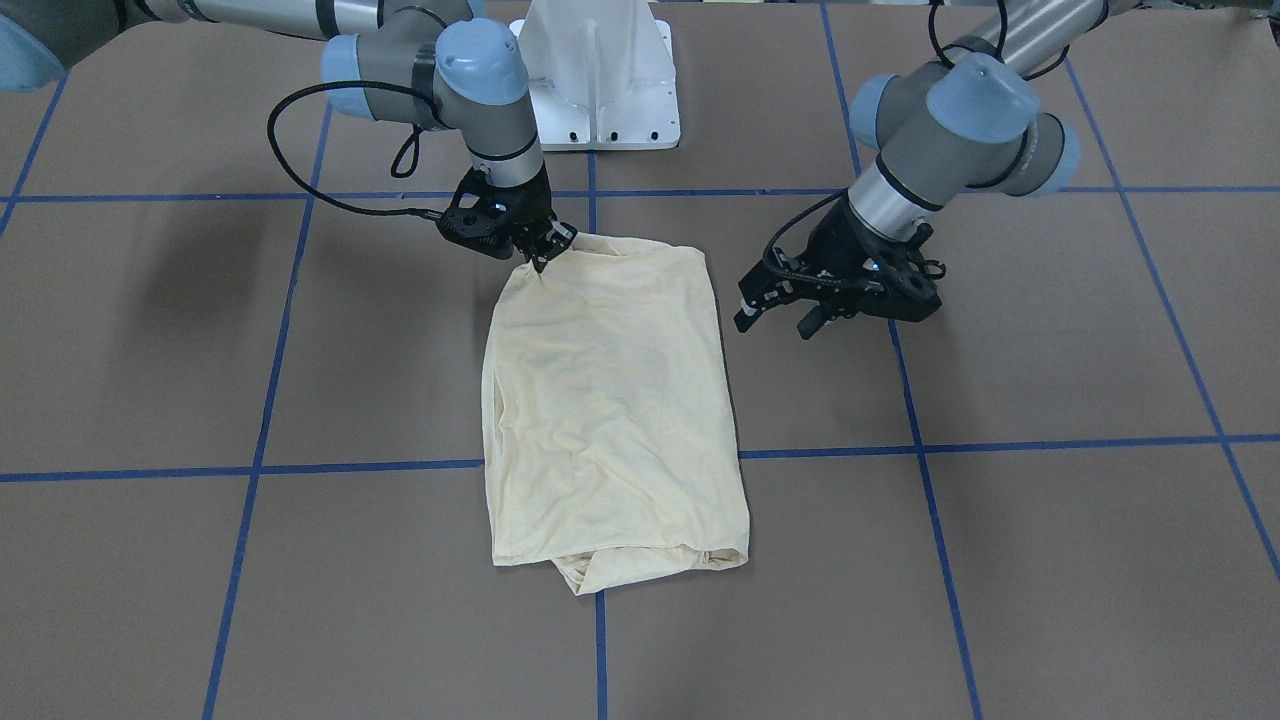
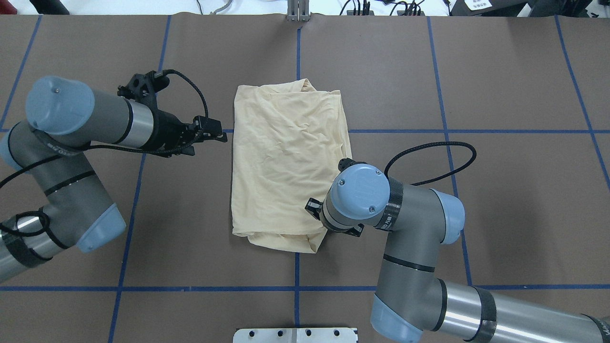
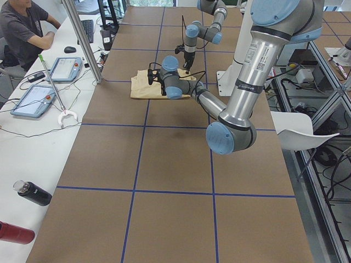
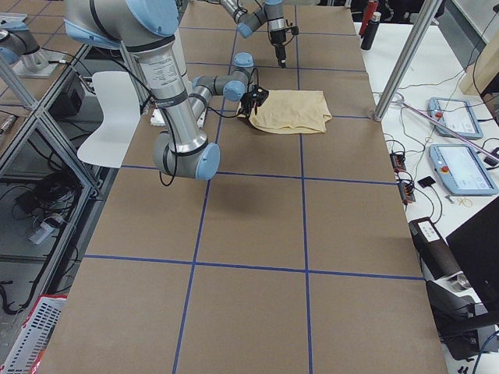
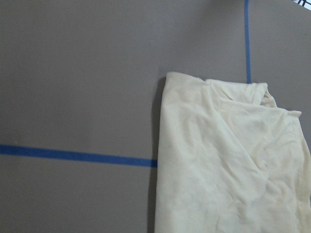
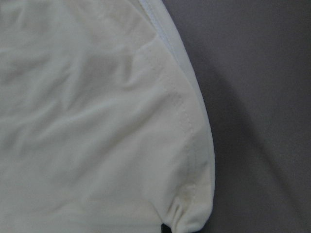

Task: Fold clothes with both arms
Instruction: 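Lower the left gripper to the shirt's near edge beside the right gripper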

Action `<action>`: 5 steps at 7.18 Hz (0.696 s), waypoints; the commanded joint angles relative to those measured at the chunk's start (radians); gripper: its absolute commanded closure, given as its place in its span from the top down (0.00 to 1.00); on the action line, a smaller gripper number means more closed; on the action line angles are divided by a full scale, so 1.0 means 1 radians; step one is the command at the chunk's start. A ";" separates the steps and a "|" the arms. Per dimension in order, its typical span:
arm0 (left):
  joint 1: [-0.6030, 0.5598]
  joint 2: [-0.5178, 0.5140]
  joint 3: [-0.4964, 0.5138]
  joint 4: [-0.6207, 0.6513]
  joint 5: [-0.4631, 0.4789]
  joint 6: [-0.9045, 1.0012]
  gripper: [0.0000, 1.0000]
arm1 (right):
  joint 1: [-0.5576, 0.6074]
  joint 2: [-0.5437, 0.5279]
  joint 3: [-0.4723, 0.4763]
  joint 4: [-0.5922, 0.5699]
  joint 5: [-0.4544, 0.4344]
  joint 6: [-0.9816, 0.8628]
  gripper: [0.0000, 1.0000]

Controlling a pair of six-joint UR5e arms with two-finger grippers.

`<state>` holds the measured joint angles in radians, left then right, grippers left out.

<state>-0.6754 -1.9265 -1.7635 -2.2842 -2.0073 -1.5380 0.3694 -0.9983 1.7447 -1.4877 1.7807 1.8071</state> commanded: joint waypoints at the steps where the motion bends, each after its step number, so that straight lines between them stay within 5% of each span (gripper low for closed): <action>1: 0.139 0.038 -0.085 -0.021 0.071 -0.220 1.00 | 0.003 0.000 0.001 0.003 0.002 0.000 0.00; 2: 0.214 0.062 -0.080 -0.079 0.169 -0.261 1.00 | 0.006 0.000 0.001 0.003 0.002 -0.002 0.00; 5: 0.293 0.080 -0.024 -0.124 0.248 -0.304 1.00 | 0.013 0.001 0.001 0.003 0.002 -0.002 0.00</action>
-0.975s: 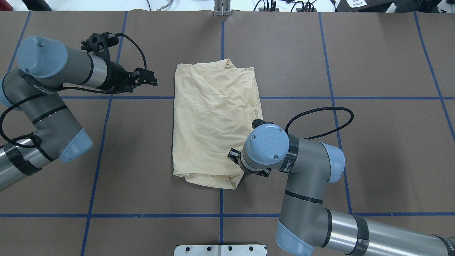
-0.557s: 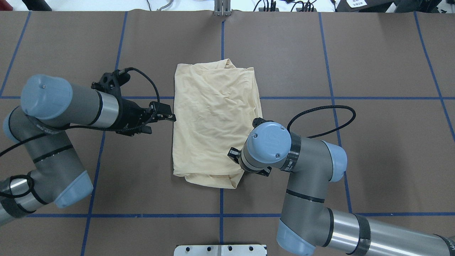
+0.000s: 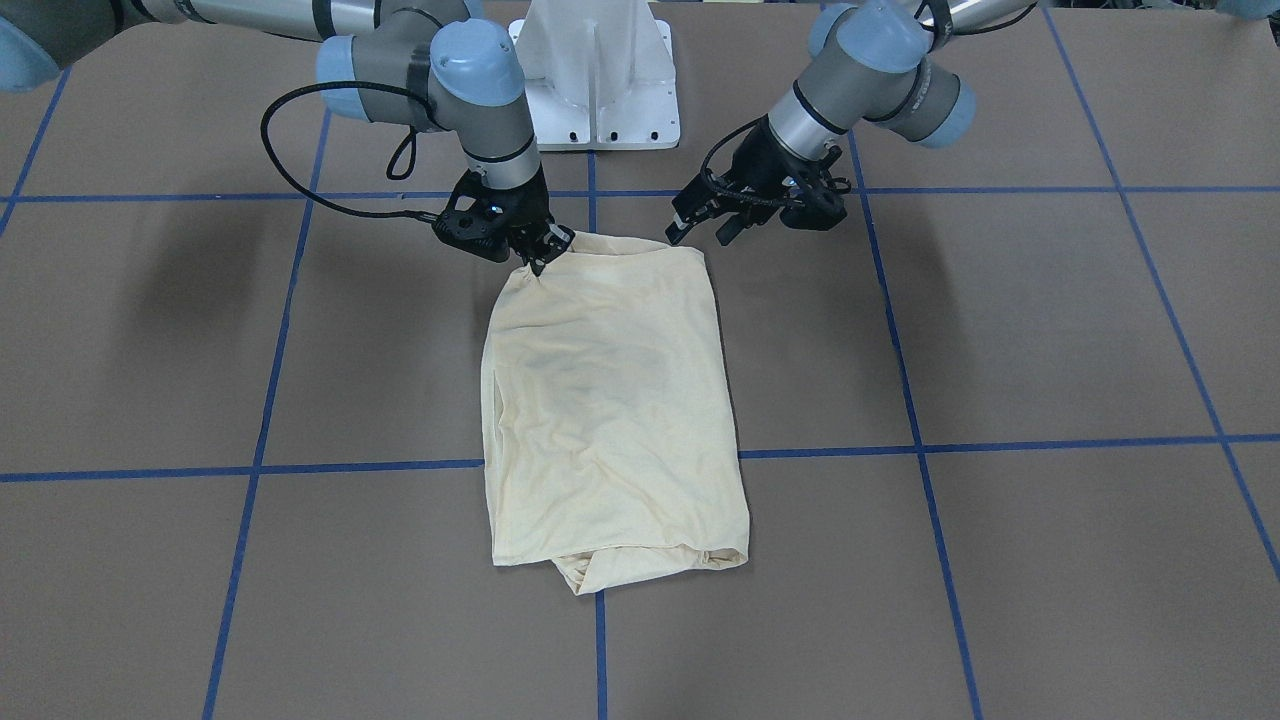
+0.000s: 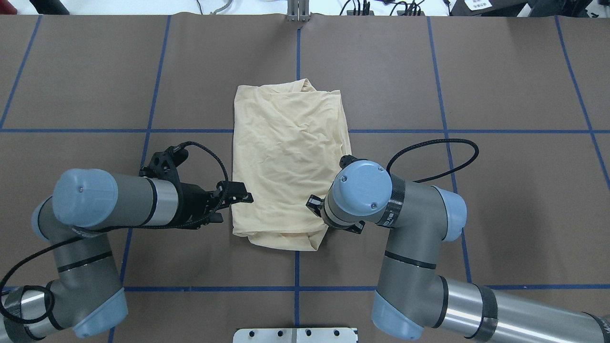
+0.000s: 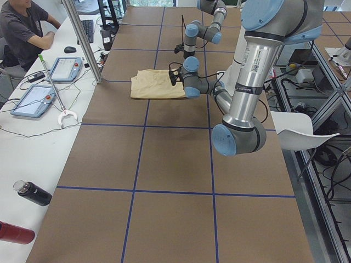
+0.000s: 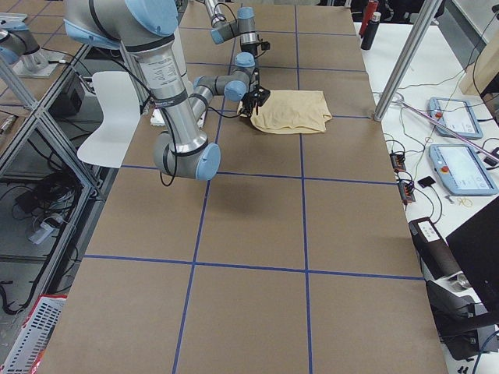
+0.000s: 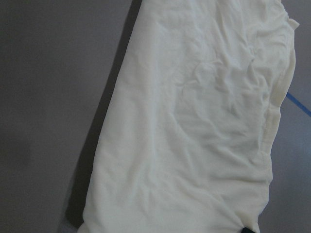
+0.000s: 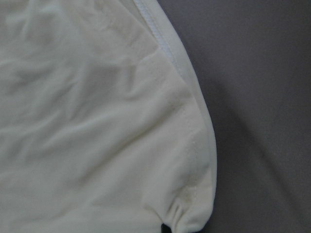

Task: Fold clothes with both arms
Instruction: 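Lower the left gripper to the shirt's near edge beside the right gripper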

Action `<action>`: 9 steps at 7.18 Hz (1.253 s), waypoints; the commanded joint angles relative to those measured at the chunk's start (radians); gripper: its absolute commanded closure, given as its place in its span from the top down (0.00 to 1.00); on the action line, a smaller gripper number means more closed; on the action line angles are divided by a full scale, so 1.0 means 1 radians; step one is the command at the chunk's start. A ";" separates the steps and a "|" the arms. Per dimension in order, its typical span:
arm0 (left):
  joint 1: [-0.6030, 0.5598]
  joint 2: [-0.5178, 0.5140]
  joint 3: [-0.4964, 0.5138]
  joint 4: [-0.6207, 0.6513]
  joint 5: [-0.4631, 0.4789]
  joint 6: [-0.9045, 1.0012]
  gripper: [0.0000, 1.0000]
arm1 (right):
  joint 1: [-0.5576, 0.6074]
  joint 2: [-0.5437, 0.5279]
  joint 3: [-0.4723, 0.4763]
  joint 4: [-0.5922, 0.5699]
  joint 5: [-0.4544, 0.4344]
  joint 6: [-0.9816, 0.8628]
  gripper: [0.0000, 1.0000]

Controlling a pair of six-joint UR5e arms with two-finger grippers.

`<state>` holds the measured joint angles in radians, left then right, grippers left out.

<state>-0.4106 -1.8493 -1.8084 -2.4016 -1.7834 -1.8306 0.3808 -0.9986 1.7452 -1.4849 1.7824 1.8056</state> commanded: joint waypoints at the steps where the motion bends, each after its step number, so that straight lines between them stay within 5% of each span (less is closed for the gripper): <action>1: 0.030 -0.002 0.038 -0.005 0.024 -0.012 1.00 | 0.001 0.002 0.007 0.000 0.000 0.000 0.00; 7: 0.052 -0.037 0.109 -0.004 0.024 -0.012 0.99 | 0.001 0.000 0.014 -0.002 0.000 0.000 0.00; 9: 0.055 -0.038 0.109 -0.004 0.024 -0.013 0.73 | 0.001 -0.002 0.014 -0.002 0.000 0.000 0.00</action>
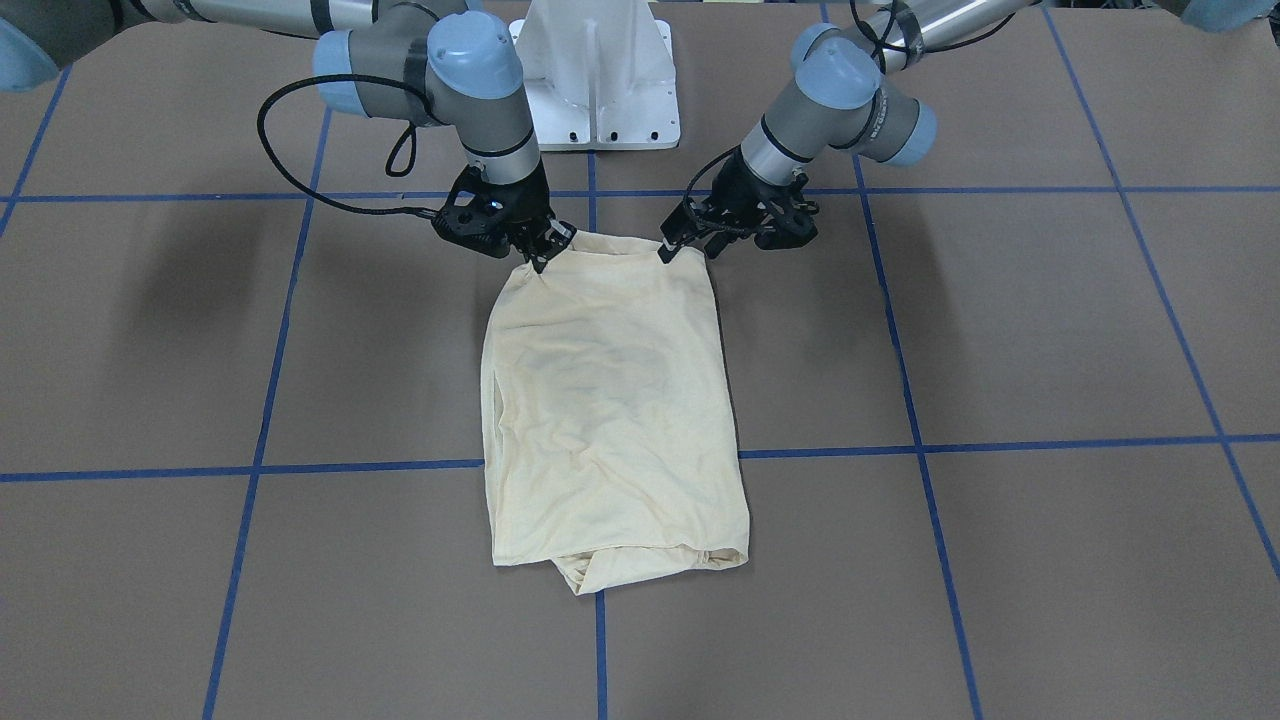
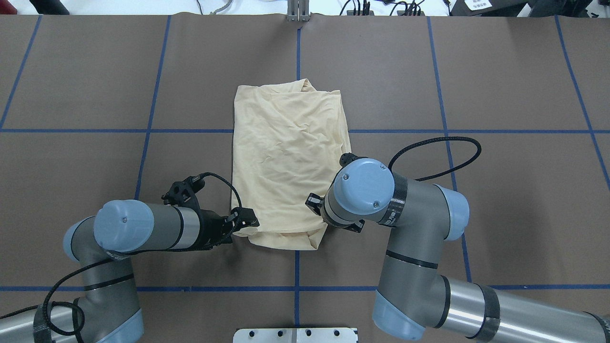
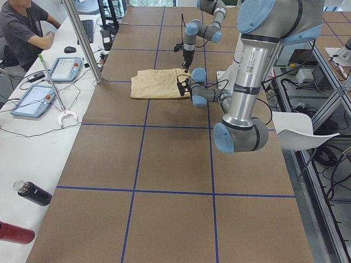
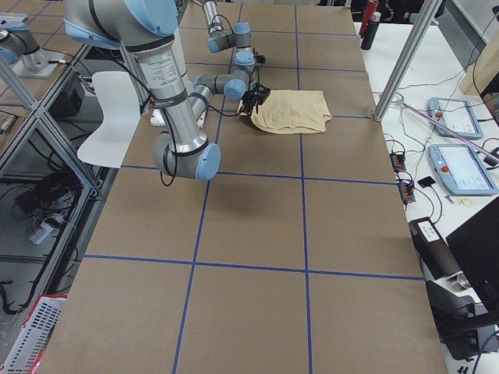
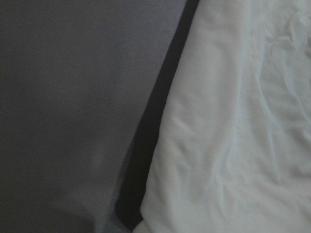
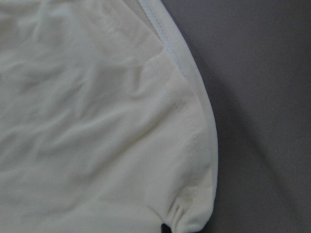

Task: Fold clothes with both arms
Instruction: 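Lower the left gripper to the shirt's near edge beside the right gripper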

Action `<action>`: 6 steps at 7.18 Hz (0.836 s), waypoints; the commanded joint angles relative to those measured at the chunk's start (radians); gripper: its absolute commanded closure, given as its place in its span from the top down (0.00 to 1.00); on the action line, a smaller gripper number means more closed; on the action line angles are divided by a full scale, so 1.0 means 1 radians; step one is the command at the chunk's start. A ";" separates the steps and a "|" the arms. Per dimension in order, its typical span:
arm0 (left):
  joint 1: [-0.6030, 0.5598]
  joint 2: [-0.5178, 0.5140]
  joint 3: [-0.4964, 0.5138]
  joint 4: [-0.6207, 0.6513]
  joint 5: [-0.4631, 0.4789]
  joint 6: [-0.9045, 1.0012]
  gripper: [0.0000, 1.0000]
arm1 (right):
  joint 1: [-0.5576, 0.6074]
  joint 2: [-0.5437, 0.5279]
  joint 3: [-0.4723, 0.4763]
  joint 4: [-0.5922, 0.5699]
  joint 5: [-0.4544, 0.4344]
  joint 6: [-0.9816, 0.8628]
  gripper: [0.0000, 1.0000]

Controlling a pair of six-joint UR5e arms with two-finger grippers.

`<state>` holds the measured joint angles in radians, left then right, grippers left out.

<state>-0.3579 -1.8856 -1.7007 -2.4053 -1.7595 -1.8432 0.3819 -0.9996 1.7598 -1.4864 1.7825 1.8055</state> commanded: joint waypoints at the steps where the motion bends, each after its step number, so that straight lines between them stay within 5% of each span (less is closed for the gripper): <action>1: 0.002 -0.003 0.001 0.002 0.000 0.001 0.58 | 0.002 -0.001 0.000 0.000 0.000 0.000 0.00; 2: 0.002 -0.001 0.001 0.002 0.000 0.004 0.45 | 0.003 -0.001 0.000 0.000 0.000 0.000 0.00; 3: 0.002 -0.003 -0.004 0.000 0.000 0.006 0.11 | 0.008 0.002 0.000 0.002 0.000 0.000 0.00; 4: 0.002 -0.001 -0.016 0.002 -0.003 0.012 0.00 | 0.012 0.002 0.000 0.003 0.002 0.000 0.00; 6: 0.001 0.006 -0.039 0.006 -0.017 0.015 0.00 | 0.012 0.001 0.000 0.008 0.003 0.000 0.00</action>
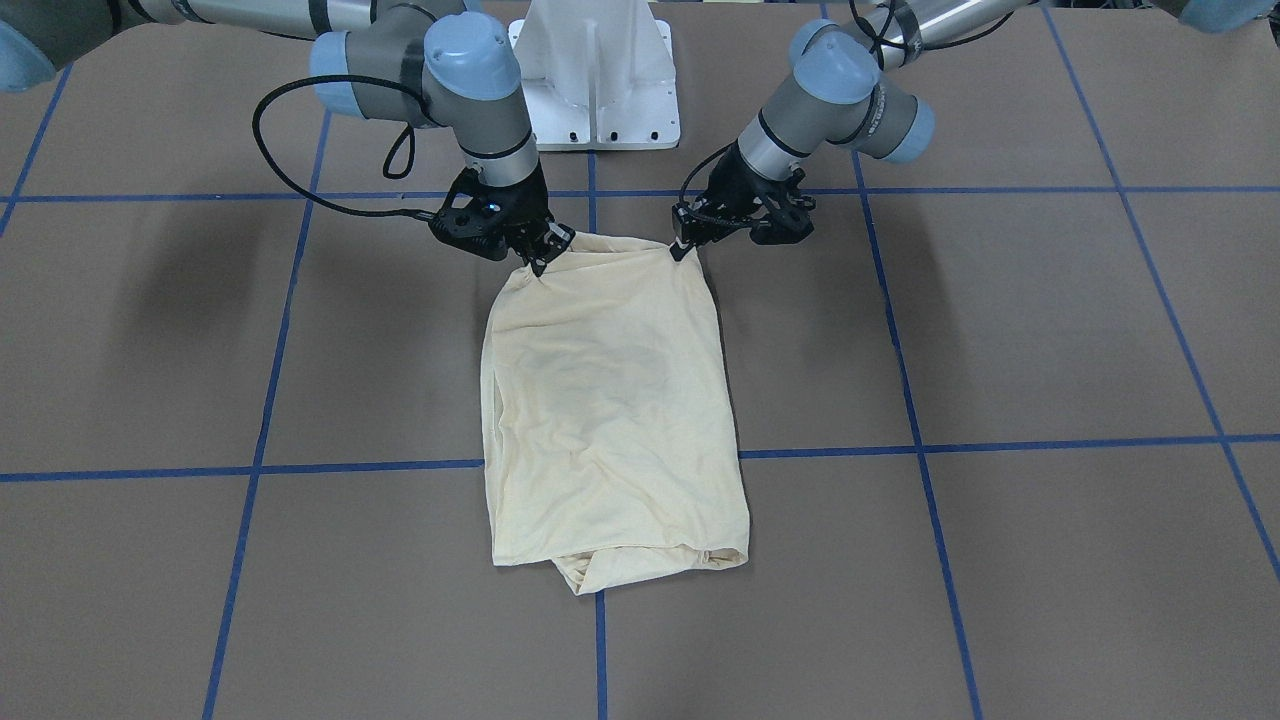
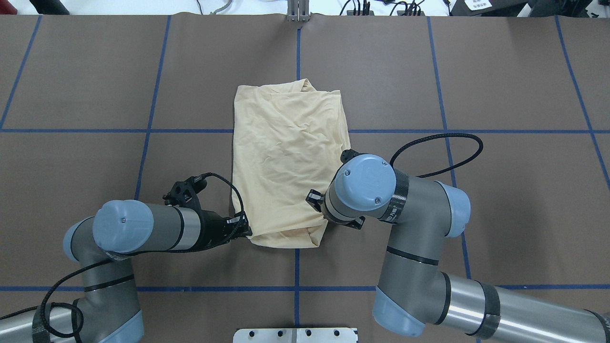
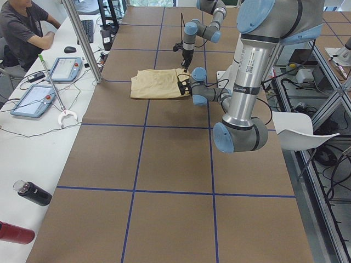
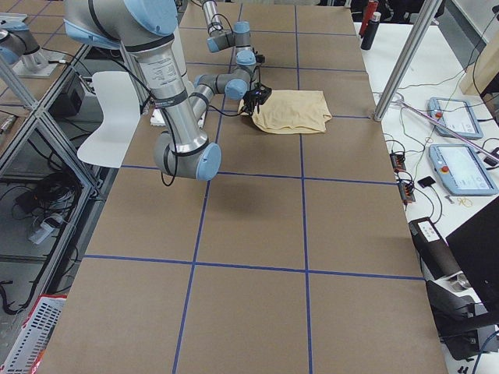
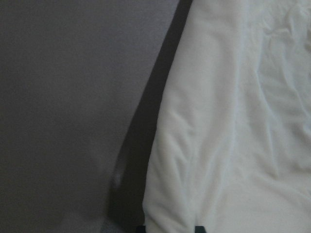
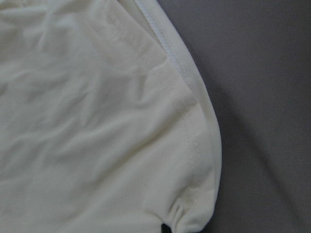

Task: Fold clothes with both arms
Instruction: 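Grasp the shirt's near edge with both grippers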

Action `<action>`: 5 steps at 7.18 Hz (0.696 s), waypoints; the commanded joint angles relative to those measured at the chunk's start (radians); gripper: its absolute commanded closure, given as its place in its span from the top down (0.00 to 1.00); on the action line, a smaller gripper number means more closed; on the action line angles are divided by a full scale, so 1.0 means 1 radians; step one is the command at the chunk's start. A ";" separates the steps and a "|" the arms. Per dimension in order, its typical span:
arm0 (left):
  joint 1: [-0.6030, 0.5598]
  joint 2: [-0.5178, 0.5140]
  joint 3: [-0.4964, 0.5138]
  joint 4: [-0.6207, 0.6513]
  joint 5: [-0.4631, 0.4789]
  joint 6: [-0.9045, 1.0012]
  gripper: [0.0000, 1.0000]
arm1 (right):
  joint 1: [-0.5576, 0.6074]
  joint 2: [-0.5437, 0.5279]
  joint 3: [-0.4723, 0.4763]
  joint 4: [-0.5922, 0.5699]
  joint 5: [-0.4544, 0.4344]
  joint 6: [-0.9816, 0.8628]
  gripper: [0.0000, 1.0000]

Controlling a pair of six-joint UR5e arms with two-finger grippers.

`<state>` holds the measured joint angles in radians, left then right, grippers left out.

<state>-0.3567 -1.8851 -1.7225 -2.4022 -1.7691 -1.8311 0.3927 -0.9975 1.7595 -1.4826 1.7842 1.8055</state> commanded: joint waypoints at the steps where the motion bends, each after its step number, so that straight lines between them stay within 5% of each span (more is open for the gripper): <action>1: 0.001 0.012 -0.034 0.003 -0.006 0.003 0.00 | 0.001 -0.007 0.002 0.005 0.001 0.000 0.00; 5: 0.066 0.029 -0.095 0.033 -0.004 0.007 0.00 | -0.096 -0.113 0.145 -0.002 -0.003 0.006 0.00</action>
<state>-0.3188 -1.8682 -1.7915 -2.3899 -1.7745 -1.8247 0.3384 -1.0635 1.8411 -1.4814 1.7819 1.8074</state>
